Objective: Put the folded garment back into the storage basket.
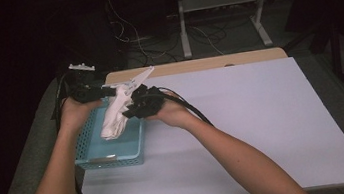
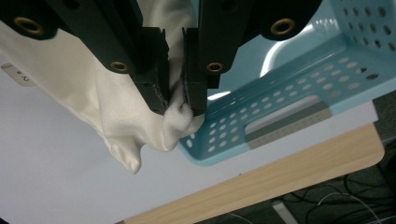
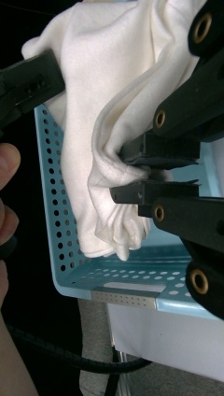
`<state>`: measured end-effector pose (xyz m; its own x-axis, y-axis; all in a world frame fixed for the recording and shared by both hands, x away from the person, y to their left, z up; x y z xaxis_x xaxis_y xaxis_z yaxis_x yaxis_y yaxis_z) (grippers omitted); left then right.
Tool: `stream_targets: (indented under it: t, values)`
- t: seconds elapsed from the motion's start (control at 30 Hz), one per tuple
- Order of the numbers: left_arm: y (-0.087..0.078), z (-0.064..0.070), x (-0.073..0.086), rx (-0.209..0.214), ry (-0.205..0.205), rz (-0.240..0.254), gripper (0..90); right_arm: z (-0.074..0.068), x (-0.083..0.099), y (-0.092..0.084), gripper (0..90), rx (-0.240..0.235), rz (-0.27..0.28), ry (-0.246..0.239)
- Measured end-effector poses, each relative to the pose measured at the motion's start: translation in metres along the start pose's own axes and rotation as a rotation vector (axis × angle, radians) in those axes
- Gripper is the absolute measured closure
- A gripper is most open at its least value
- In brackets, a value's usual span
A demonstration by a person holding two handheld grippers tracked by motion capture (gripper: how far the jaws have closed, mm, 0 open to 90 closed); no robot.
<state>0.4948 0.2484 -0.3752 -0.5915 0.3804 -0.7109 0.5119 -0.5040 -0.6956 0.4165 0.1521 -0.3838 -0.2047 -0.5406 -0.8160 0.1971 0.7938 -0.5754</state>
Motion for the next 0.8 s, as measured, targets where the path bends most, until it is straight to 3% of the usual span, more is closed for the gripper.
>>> stream_targets:
  t: [0.33,0.8]
  values:
    - [0.005,-0.019,0.020,-0.048,-0.024,-0.030,80.5,-0.005,0.006,0.021,81.0,-0.006,-0.037,-0.011]
    - [0.019,-0.028,0.039,-0.074,-0.038,-0.083,80.4,-0.012,0.021,0.035,80.6,-0.026,-0.082,-0.007]
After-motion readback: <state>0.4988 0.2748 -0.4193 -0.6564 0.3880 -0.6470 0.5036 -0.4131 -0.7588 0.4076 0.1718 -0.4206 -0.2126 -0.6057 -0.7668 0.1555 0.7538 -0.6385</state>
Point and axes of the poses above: each handheld gripper's, and its own axes: y roughly forward along the jaws, x roughly out of its underside, z roughly to its right, the point moved 10 cm from there along y, roughly forward along the jaws, and after that the axes turned 2 degrees about y, right-handed, at the moved point
